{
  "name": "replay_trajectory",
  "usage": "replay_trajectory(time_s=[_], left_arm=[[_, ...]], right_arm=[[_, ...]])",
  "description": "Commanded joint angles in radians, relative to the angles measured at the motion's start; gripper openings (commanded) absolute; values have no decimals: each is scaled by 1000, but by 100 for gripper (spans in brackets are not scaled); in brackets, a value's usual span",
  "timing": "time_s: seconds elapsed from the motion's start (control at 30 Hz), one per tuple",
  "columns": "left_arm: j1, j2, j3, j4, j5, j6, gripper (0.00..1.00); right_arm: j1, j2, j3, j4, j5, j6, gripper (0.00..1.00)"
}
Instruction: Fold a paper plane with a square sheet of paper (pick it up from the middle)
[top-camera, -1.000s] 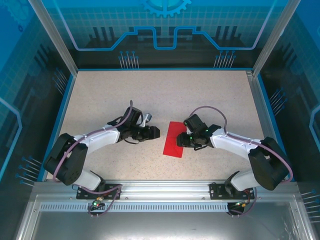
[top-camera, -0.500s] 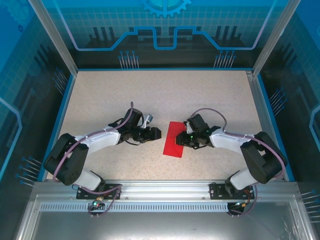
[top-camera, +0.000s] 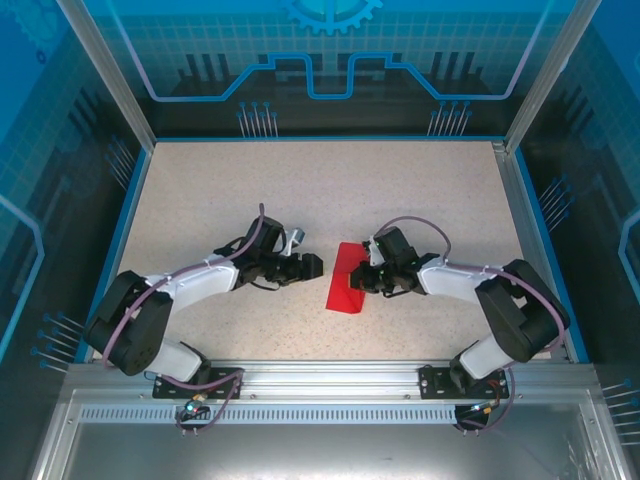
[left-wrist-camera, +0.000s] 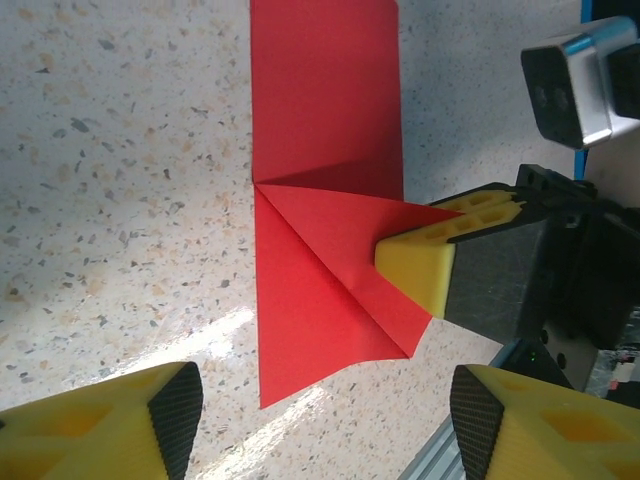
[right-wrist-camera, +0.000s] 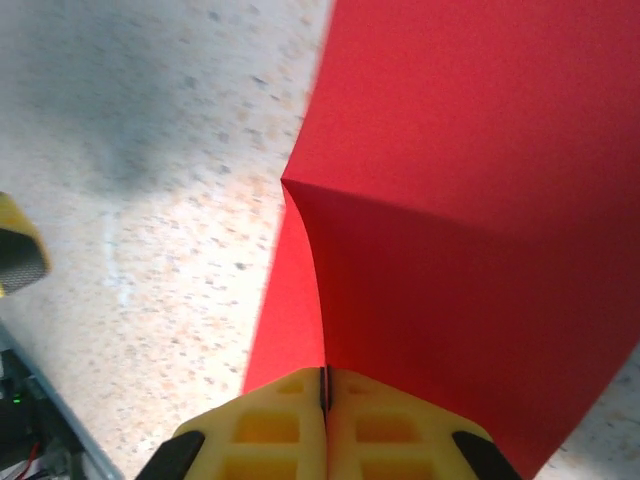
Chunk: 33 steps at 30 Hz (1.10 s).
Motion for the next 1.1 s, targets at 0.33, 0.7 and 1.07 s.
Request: replay_trajectory(time_s=[0.33, 0.7, 1.07], left_arm=[[-4, -125, -88, 215, 11, -229, 73], [-7, -94, -122, 477, 18, -428, 70], [-27, -12, -91, 531, 49, -447, 46]], right_arm=[[-52, -142, -7, 133, -151, 88, 2], [-57, -186, 3, 174, -193, 132, 2], [-59, -207, 6, 223, -221, 178, 2]])
